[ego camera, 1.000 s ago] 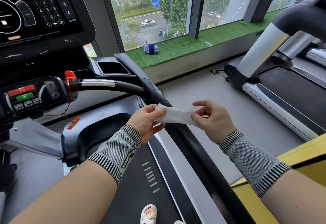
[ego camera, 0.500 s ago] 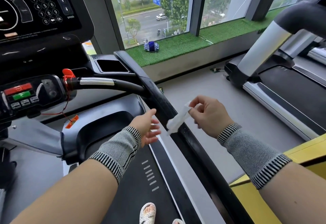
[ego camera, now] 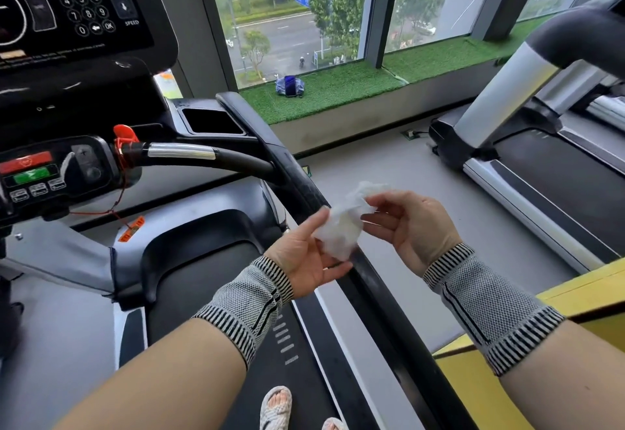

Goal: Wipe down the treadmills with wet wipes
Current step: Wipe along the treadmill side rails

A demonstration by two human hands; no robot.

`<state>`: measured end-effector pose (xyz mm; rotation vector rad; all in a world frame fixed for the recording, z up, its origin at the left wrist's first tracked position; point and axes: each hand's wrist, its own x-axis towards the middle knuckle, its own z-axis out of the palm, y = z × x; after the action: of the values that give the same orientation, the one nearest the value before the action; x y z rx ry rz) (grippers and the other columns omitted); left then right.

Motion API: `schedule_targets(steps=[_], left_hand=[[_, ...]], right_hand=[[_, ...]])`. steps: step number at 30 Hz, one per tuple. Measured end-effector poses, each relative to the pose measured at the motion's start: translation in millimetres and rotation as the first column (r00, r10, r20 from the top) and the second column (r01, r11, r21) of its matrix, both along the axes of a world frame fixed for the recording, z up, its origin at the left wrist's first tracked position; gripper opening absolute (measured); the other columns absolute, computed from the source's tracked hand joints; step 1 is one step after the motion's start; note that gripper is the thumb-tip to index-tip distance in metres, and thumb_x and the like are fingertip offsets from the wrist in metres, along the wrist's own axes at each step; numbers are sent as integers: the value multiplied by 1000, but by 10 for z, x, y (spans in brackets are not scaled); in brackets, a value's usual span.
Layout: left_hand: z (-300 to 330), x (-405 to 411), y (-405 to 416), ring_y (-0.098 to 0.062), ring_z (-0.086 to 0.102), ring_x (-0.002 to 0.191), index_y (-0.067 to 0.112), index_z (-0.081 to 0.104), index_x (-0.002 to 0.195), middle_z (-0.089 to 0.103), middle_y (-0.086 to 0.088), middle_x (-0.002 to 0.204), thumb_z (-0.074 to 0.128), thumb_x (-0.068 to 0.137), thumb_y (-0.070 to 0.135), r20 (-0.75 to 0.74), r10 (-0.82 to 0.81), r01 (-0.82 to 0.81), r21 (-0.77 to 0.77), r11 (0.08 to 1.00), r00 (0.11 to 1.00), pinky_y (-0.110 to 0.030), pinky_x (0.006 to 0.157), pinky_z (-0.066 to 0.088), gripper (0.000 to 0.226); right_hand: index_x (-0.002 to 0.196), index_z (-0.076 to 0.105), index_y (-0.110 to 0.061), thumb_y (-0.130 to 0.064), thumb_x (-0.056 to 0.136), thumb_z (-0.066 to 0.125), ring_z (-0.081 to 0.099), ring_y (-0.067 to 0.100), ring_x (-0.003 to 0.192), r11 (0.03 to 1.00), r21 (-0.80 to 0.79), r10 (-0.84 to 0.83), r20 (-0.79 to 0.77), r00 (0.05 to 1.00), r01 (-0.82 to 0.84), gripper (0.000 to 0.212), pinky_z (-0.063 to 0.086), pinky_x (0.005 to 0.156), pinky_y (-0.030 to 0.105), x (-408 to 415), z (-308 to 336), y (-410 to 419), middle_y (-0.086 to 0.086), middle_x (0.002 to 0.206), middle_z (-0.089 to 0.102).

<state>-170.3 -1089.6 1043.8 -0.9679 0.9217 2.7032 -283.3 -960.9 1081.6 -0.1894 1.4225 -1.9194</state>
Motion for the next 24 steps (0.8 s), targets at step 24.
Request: schedule_targets(steps=[24], left_hand=[[-86,-626,-1116,-21,48,73,16,43,85,50,2,74,47,98,32,96,328,127,-989,-73,940,-29,65,34,21]], right_hand=[[91,68,-13,-21,90,55,56,19,78,774,632,367,-486,793,29,16,48,73,34,-779,-493,-1501,3,84,63]])
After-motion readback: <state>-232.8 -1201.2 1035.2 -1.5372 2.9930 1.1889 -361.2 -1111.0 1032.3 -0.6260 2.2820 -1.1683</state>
